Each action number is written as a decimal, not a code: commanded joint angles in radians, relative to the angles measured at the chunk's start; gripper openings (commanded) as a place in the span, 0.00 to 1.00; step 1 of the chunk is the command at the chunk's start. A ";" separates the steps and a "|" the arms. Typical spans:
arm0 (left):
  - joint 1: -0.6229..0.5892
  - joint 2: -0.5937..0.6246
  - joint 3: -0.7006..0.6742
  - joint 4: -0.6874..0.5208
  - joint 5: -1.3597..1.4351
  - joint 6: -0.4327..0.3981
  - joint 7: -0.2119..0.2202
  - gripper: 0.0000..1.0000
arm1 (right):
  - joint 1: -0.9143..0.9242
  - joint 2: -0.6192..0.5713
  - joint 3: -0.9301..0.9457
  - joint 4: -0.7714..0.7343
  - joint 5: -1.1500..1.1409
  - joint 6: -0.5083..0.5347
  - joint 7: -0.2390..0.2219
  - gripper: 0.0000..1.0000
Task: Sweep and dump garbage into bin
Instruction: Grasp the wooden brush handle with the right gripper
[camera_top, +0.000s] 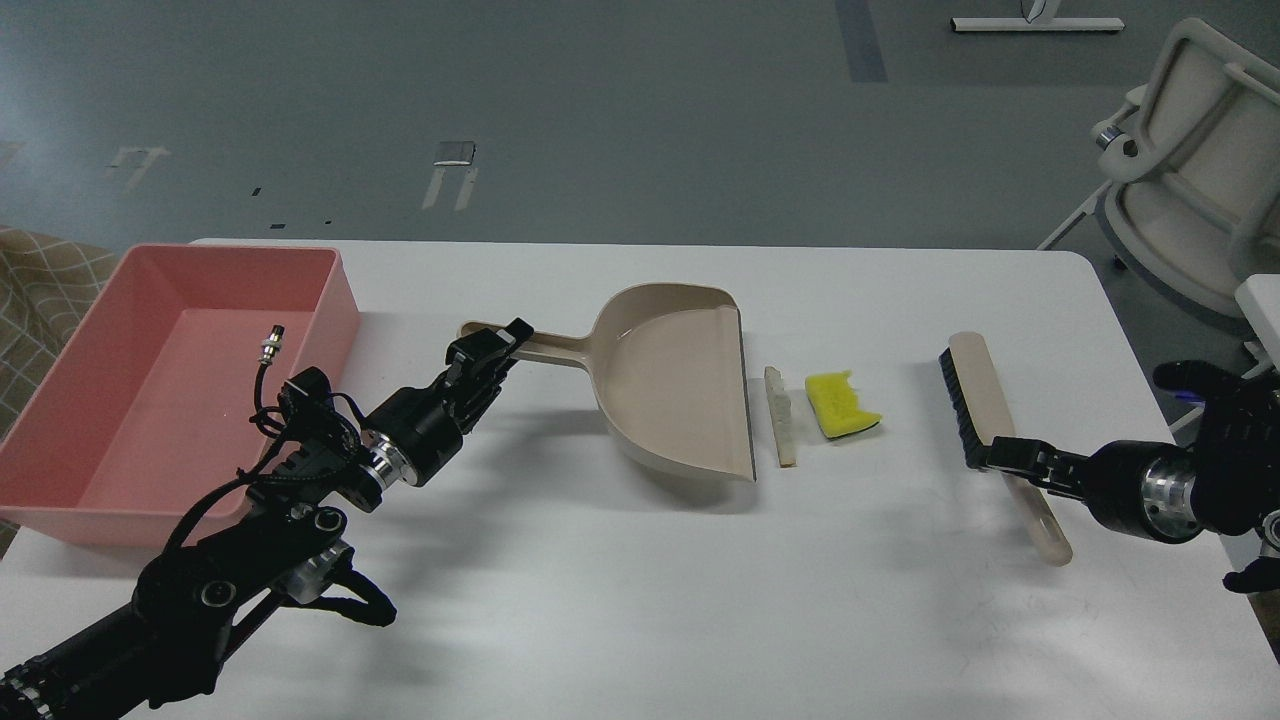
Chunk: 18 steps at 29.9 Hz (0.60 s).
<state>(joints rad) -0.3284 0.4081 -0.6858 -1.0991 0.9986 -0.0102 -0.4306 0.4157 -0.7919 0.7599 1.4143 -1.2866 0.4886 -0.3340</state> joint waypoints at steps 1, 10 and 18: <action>0.000 0.003 0.000 0.001 0.002 0.001 0.000 0.09 | 0.003 0.002 -0.001 0.000 0.000 0.000 0.000 0.66; 0.002 0.001 0.002 0.019 0.003 0.003 0.001 0.09 | 0.000 0.019 -0.004 -0.006 0.000 0.000 -0.005 0.61; 0.002 0.001 0.000 0.019 0.005 0.001 0.000 0.09 | -0.001 0.033 -0.007 -0.006 0.000 0.000 -0.007 0.55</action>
<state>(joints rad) -0.3268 0.4096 -0.6845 -1.0800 1.0030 -0.0085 -0.4310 0.4143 -0.7694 0.7533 1.4072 -1.2873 0.4888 -0.3414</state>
